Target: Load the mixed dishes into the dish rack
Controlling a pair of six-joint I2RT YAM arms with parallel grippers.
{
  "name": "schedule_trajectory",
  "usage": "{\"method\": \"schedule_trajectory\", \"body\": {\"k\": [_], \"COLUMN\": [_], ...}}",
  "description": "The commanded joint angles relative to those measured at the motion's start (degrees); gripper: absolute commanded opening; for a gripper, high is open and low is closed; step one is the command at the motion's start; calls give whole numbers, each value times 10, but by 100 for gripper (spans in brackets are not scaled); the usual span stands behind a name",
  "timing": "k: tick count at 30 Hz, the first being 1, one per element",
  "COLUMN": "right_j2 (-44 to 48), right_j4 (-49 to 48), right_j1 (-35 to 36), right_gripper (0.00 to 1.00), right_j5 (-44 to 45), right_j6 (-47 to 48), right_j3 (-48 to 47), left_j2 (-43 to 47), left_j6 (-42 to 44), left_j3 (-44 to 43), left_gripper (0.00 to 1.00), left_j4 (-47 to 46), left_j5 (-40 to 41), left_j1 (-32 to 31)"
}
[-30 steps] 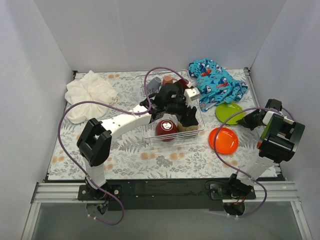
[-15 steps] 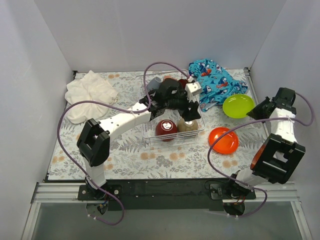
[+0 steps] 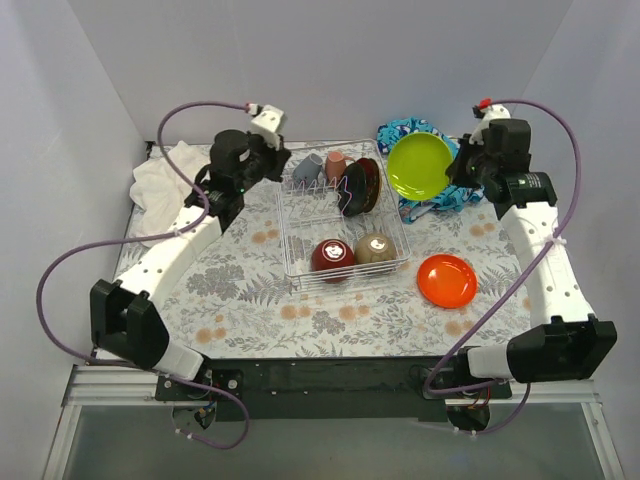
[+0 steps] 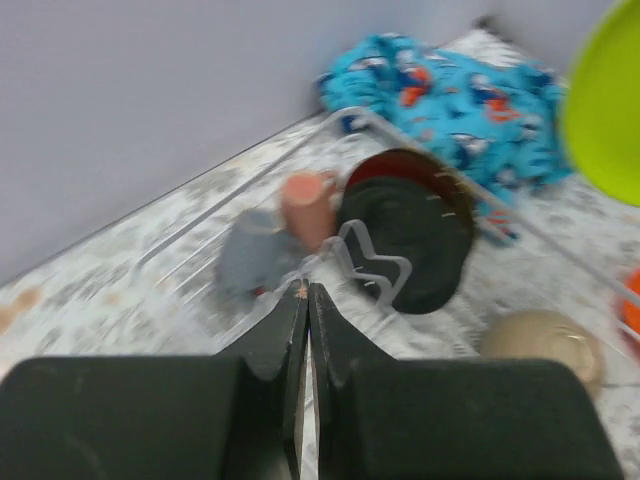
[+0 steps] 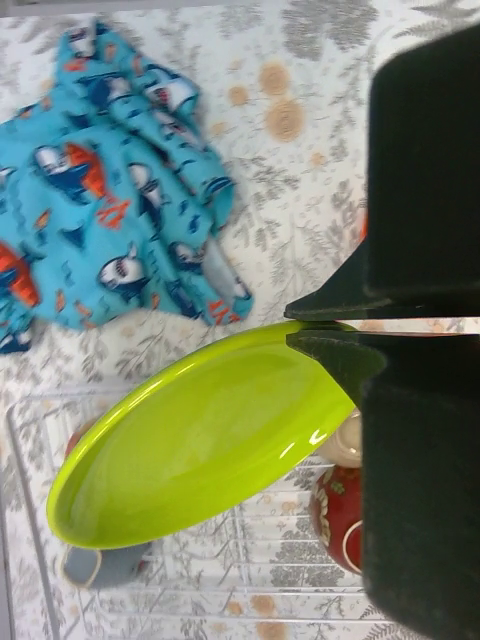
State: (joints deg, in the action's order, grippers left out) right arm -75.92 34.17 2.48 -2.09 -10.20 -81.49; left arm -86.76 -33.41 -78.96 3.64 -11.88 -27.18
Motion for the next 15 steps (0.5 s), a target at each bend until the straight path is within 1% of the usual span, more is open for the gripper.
{"method": "schedule_trajectory", "body": {"k": [1, 5, 8, 10, 11, 14, 15], "right_j2": [-32, -88, -125, -142, -161, -195, -203], "right_j4": [-22, -21, -29, -35, -40, -44, -42], "right_j1": [59, 128, 175, 207, 219, 255, 261], "right_gripper": [1, 1, 1, 1, 1, 1, 1], "right_j5": [78, 103, 127, 151, 202, 289, 298], "right_j6": [64, 80, 84, 77, 71, 48, 41], "right_j3": [-85, -148, -168, -188, -195, -217, -226], "left_j2": [92, 141, 164, 169, 166, 155, 152], "left_j6": [-21, -38, -62, -68, -79, -105, -122], "left_j3": [126, 213, 268, 286, 297, 301, 300], "left_gripper": [0, 0, 0, 0, 0, 0, 0], "left_j4": [-25, -14, -13, -16, -12, 3, 7], "left_j5": [139, 191, 196, 196, 193, 187, 177], "left_j1": [37, 38, 38, 37, 36, 37, 37]}}
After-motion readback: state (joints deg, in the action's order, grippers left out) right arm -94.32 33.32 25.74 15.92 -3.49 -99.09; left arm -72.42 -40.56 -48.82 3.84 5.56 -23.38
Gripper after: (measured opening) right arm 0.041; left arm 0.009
